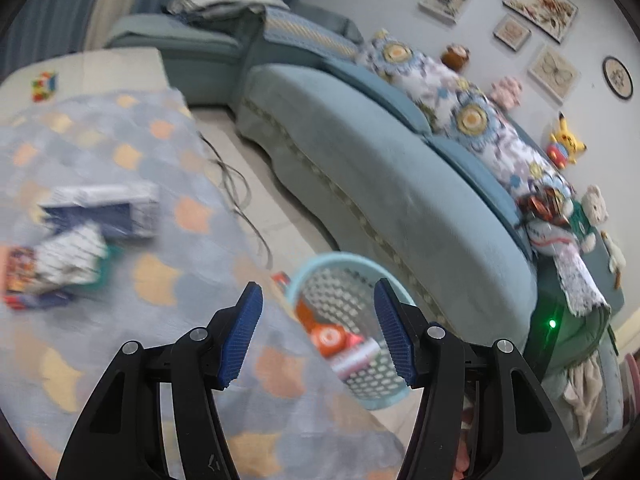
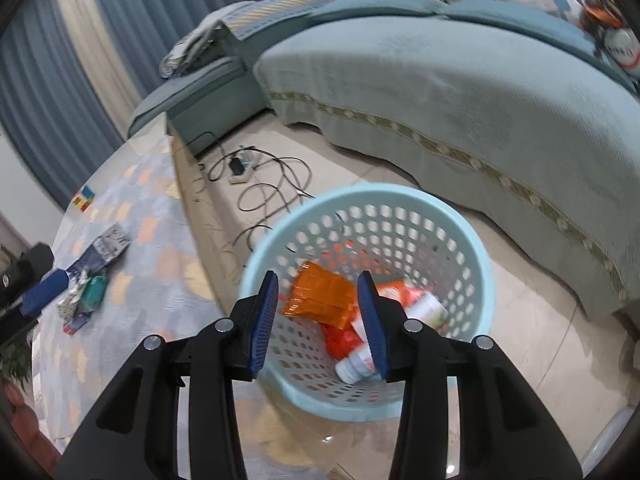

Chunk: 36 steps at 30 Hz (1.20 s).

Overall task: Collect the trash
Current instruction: 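Grasp the red card box with left tool while right tool grasps polka-dot bag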

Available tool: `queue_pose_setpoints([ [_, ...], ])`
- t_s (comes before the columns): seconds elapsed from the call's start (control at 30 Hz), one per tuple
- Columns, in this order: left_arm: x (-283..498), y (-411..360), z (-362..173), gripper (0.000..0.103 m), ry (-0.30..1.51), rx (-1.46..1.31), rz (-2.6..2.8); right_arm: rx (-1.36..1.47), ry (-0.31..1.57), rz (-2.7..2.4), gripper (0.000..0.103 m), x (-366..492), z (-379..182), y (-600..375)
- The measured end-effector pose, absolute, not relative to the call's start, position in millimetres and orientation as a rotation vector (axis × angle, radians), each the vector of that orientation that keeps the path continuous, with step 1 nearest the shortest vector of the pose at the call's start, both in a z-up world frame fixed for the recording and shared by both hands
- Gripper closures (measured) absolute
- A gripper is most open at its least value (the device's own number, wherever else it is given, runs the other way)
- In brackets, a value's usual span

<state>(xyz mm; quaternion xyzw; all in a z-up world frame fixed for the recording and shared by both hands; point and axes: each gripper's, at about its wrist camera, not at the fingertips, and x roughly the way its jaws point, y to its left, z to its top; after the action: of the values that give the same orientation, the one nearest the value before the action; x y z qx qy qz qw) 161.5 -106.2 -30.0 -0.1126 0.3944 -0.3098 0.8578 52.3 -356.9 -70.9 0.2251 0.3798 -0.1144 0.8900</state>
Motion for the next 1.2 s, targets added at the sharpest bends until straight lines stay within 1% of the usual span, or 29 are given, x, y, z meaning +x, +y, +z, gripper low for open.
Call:
queue_pose_setpoints([
  [0.23,176,-18,-12,0.047,0.755,-0.248,-0.411,0.370,0.763,-0.109,0.065,82,-46,-299],
  [0.47,199,80,-33,0.047,0.784,-0.346,-0.186,0.272,0.740,0.099,0.065,115,-27,-216],
  [0.6,210,108,-57,0.047,0.832,-0.398,-0.150,0.238,0.730,0.224,0.065,140,-23,-169],
  [0.67,217,115,-69,0.051,0.860,-0.420,-0.152,0.204,0.741,0.256,0.065,153,-25,-147],
  [0.9,228,117,-94,0.051,0.904,-0.429,-0.157,0.136,0.814,0.291,0.065,195,-49,-98],
  [0.97,233,118,-101,0.054,0.914,-0.451,-0.168,0.139,0.843,0.295,0.065,207,-58,-95],
  [1.07,238,120,-110,0.055,0.930,-0.490,-0.191,0.142,0.894,0.318,0.064,222,-72,-86],
  [1.1,239,120,-112,0.057,0.934,-0.496,-0.199,0.141,0.905,0.335,0.064,224,-75,-83],
  [1.13,240,119,-114,0.062,0.943,-0.498,-0.212,0.135,0.908,0.341,0.065,225,-77,-81],
  [1.17,241,117,-117,0.069,0.955,-0.500,-0.227,0.114,0.891,0.332,0.072,222,-77,-79],
  [1.2,241,116,-120,0.073,0.971,-0.497,-0.238,0.103,0.882,0.334,0.077,220,-78,-80],
])
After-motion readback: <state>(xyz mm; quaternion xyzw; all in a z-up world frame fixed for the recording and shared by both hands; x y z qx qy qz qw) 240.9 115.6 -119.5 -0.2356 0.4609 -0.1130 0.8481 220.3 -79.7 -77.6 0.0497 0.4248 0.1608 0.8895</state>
